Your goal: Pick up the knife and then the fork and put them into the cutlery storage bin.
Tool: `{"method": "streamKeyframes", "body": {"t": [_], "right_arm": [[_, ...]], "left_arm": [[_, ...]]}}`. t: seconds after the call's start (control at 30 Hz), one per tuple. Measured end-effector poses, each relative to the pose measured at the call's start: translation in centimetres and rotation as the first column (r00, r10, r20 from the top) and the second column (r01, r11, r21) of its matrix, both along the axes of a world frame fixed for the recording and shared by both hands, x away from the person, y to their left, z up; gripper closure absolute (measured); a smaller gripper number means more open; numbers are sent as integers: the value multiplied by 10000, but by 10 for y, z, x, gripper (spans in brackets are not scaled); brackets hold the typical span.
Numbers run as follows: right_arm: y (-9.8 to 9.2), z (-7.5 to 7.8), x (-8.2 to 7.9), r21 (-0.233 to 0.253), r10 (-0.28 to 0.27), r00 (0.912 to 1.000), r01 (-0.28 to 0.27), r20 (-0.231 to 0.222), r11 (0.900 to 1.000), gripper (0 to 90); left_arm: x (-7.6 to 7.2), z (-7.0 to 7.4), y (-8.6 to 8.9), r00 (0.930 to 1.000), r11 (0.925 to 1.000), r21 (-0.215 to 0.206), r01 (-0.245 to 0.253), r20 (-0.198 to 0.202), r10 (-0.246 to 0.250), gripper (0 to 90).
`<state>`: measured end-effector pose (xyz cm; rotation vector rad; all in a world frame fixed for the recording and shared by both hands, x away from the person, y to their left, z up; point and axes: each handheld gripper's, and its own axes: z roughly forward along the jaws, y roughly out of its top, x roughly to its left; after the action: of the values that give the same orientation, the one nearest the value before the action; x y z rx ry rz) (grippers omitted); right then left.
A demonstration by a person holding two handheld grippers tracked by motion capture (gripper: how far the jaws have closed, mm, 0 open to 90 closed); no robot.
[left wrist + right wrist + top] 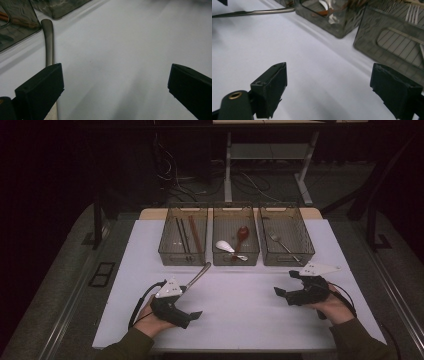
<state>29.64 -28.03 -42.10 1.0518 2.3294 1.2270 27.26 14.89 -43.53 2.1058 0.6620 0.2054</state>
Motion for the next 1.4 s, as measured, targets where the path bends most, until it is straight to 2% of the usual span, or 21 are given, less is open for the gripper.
{"method": "streamKeyframes", "body": {"t": [0.1,0.27,0.4,0.67,0.73,0.9,1.03,1.23,1.4], "right_arm": [[-1,-7,-8,66,91,10000,-91,6,9999,139],[-7,-19,-22,262,-102,9999,105,-133,9996,139],[-11,-22,-28,551,-274,9995,282,-150,9981,139],[-12,-22,-32,604,-234,9996,243,-160,9979,139],[-11,-23,-32,553,-198,9996,207,-180,9983,139],[-11,-23,-32,509,-199,9996,208,-181,9985,139],[-11,-23,-31,460,-198,9996,206,-192,9987,139],[-12,-23,-31,490,-202,9997,210,-169,9986,139],[-12,-24,-31,510,-217,9996,227,-198,9984,139]], "left_arm": [[0,0,0,10000,10000,47,-1,35,1,0],[0,1,0,10000,9999,62,-98,9,97,0],[2,3,0,9996,9996,62,-282,49,281,8],[14,9,1,9965,9957,468,-797,272,785,159],[19,10,2,9966,9956,479,-800,244,789,233],[35,10,2,9921,9911,448,-1252,128,1248,354],[48,7,3,9867,9846,646,-1623,5,1626,449],[67,1,0,9830,9814,683,-1794,-257,1815,601],[76,-5,-5,9831,9808,925,-1719,-479,1768,629]]}}
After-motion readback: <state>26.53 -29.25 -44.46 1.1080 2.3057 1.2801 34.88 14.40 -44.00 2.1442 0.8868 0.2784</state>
